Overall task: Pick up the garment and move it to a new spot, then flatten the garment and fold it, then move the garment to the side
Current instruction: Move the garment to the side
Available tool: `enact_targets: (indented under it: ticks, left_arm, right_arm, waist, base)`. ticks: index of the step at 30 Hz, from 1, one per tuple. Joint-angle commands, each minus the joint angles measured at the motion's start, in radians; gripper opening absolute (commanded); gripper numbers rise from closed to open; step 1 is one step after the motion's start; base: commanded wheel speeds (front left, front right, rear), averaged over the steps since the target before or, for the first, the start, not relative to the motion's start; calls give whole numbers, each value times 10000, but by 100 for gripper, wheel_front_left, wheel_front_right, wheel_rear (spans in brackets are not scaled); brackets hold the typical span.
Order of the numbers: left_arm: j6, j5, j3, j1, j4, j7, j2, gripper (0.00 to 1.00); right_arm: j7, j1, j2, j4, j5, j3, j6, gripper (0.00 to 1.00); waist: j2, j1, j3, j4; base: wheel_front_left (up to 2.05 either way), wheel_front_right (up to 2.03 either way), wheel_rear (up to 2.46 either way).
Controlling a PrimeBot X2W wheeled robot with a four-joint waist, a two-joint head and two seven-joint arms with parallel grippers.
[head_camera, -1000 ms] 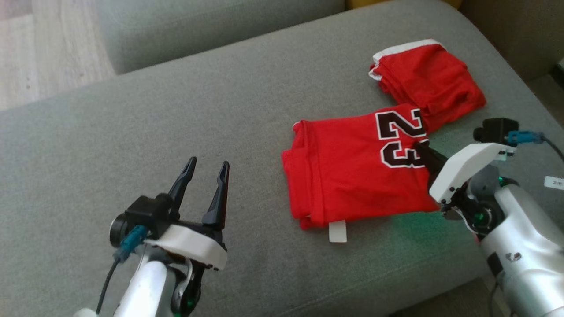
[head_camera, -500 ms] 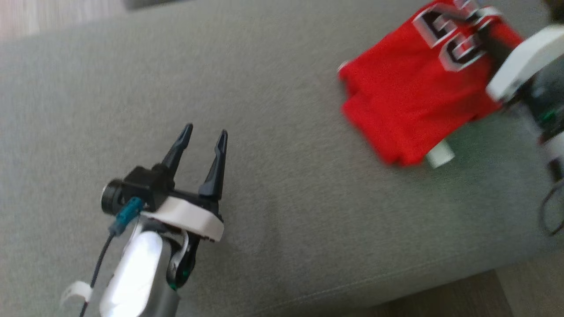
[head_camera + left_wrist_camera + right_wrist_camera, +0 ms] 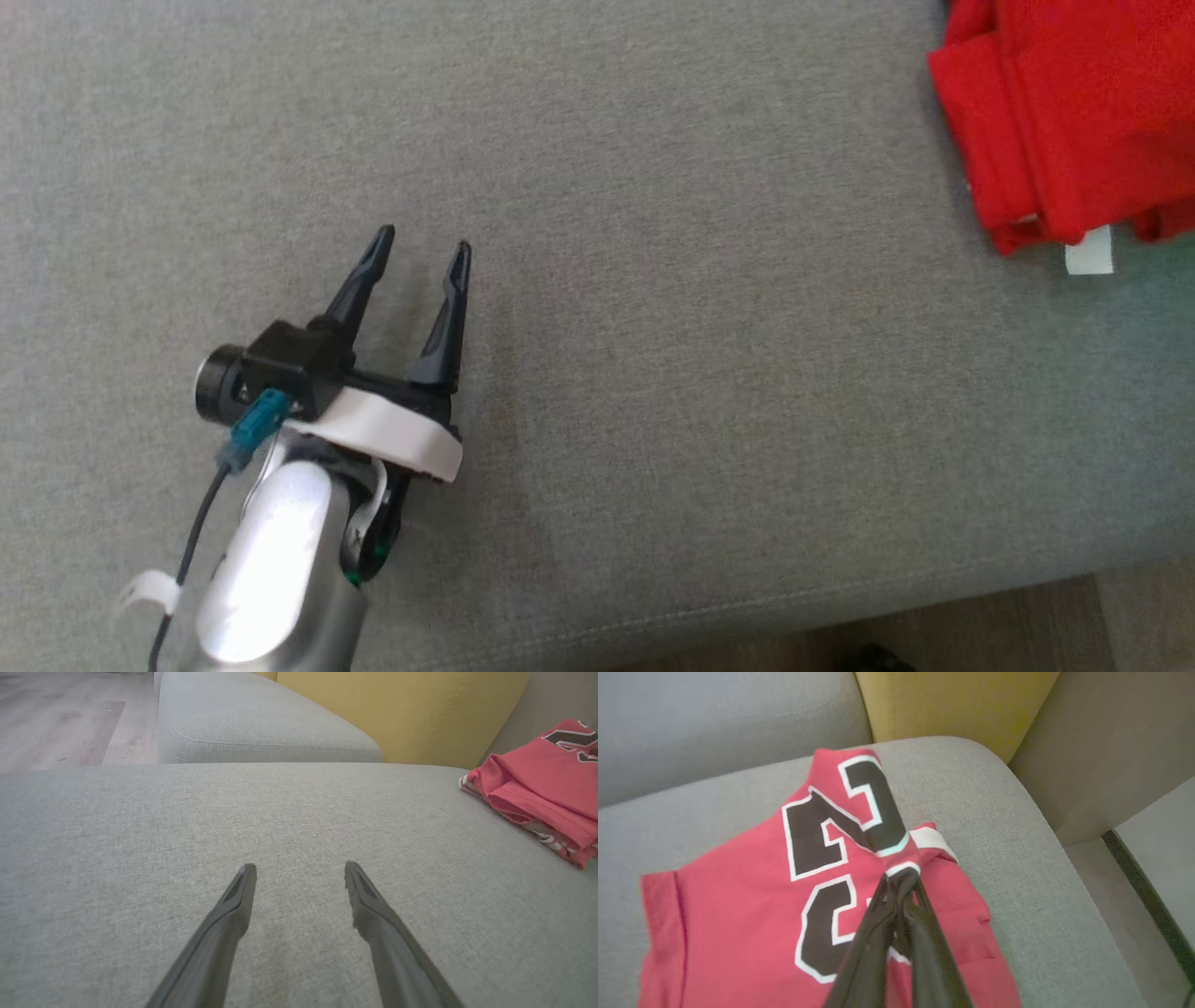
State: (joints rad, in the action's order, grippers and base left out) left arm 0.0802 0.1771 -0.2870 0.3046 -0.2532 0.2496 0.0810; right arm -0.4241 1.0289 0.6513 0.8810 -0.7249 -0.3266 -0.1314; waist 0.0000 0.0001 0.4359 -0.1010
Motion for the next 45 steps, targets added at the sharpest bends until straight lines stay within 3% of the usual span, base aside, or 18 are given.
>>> enact_targets:
  ticks: [1,4,5,6,7,15,22,29,33,40,45]
  left_arm:
    - [27,-119,264,363,361,122,147,100]
    - [25,-124,244,442,342,122,136,100]
    - [27,-127,226,465,323,122,130,100]
    - [26,-126,212,485,307,122,122,100]
    - [22,-120,207,496,294,122,113,100]
    - [-65,28,408,255,260,122,63,100]
    - [-221,215,945,-314,363,122,35,100]
    - [-391,557,1731,-804,482,122,211,100]
    - [-518,1217,2246,-1118,442,84,155,100]
    - [-814,1223,2463,-1614,189,50,326,100]
    - [-891,1102,2492,-1765,-203,89,342,100]
  right_arm:
    - [16,182,413,-190,303,-28,7,0]
    - [203,343,299,215,1078,8,7,0]
    - [155,368,179,385,1308,15,7,29]
    - [118,399,2,524,1420,78,7,81]
    - [148,435,-146,647,1554,153,7,100]
    - [719,393,-611,749,2735,279,7,100]
    - [1957,-290,-1112,-576,3250,411,7,100]
    - [3318,-2331,-1645,-3033,2972,652,7,100]
    - [4167,-4281,-2121,-4380,2919,1019,7,100]
    - [5629,-6950,-2995,-5548,3292,1878,7,100]
    - [6251,-7880,-3450,-5861,3625,1954,7,100]
  waist:
    - [0,-1,85,58]
    - [0,-1,135,90]
    - [0,-1,126,105]
    - [0,-1,103,116]
    - [0,-1,57,127]
    - [0,-1,-854,218]
    - [0,-1,-2617,318]
    - [0,-1,-4106,453]
    - [0,-1,-4503,573]
    - [0,-1,-4577,752]
    - [0,-1,-4563,815]
  base:
    - [0,0,0]
    - [0,0,0]
    - [0,0,0]
    - [0,0,0]
    - [0,0,0]
    - [0,0,0]
    - [0,0,0]
    - [0,0,0]
    - [0,0,0]
    - [0,0,0]
    - [0,0,0]
